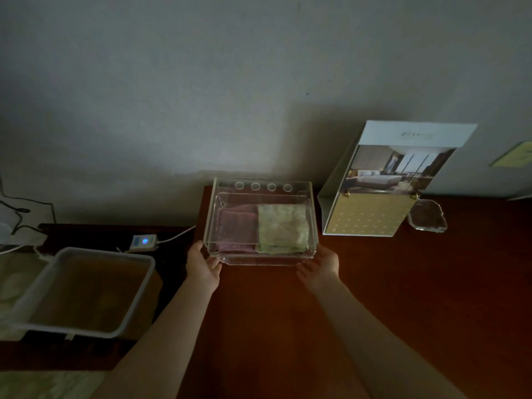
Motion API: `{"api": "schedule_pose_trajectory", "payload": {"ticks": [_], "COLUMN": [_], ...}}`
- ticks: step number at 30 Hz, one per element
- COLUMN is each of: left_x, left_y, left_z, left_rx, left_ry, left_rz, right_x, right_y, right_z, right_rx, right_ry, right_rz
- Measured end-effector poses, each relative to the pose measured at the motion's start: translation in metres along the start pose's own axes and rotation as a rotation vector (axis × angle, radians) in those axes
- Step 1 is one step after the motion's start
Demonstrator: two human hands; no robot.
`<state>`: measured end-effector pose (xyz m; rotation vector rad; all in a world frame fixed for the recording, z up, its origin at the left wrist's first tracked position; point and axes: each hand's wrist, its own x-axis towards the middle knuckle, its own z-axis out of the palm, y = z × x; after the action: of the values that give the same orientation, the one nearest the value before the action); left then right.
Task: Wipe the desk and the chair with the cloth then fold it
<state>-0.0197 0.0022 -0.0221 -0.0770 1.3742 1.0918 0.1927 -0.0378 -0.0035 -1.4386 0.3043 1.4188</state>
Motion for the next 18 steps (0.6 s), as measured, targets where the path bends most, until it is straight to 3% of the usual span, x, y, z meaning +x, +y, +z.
{"api": "schedule_pose_trajectory", "payload": {"ticks": [9, 18], "left_x": [0.005, 0.005], "left_y": [0.020, 0.017], "left_z": [0.014, 0.015], "left_rx": [-0.070, 0.109], "left_ry": [-0.090, -0.091], "left_rz": [-0.023, 0.006], "right_x": [0.002, 0.002], "right_y": [-0.015, -0.017], "right_z": [0.020, 0.014], "right_rx": [0.087, 0.017], "right_ry": [-0.045, -0.041], "right_rz": [-0.028, -0.031]}}
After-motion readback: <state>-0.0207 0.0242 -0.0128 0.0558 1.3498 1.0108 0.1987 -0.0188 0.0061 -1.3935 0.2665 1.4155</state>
